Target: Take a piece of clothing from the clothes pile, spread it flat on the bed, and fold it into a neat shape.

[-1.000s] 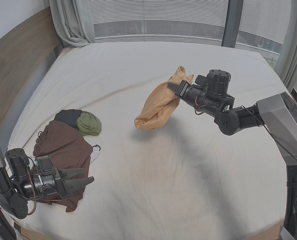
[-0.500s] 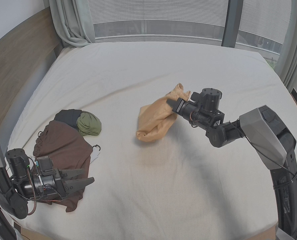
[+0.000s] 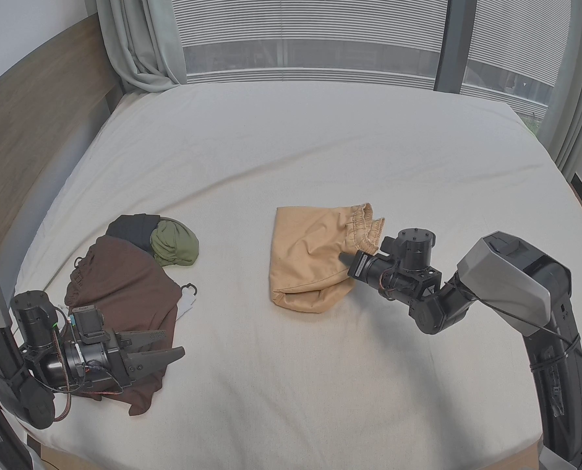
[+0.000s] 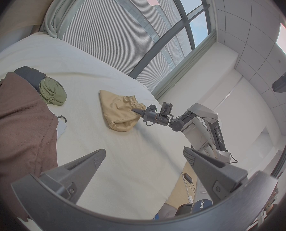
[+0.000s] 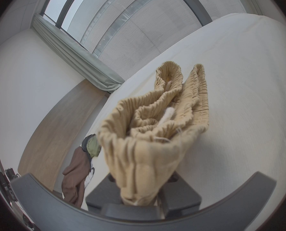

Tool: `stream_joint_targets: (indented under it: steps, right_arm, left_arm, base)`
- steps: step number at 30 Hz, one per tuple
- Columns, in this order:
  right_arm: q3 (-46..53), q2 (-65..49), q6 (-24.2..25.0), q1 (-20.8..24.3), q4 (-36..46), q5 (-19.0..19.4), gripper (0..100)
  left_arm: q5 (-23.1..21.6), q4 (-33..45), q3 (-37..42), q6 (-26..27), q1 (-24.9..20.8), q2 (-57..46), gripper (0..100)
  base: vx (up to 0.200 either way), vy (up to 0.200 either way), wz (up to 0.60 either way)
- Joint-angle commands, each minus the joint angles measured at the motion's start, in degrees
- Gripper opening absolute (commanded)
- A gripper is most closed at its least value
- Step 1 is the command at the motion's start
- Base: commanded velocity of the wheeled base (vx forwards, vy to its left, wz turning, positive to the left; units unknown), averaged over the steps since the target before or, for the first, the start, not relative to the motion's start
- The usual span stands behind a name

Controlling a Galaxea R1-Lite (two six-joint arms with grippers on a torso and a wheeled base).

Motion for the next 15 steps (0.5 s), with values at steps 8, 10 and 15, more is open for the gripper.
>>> stream_joint_targets:
  steps: [8, 10, 15]
  right_arm:
    - [3.27, 1.31, -0.44, -1.28, -2.77, -0.26, 100]
    - [3.45, 1.04, -0.44, -1.37, -3.13, -0.69, 100]
    - [8.81, -4.06, -2.55, -2.69, -2.95, -1.57, 100]
  left_arm:
    - [-0.01, -0.02, -0.32, -0.01, 0.00, -0.18, 100]
    - [-0.01, -0.02, -0.41, -0.01, 0.00, -0.18, 100]
    - [-0.01, -0.02, -0.50, -0.01, 0.00, -0.18, 100]
  base:
    - [0.000, 0.000, 0.00]
    - [0.000, 0.000, 0.00]
    - [0.000, 0.000, 0.00]
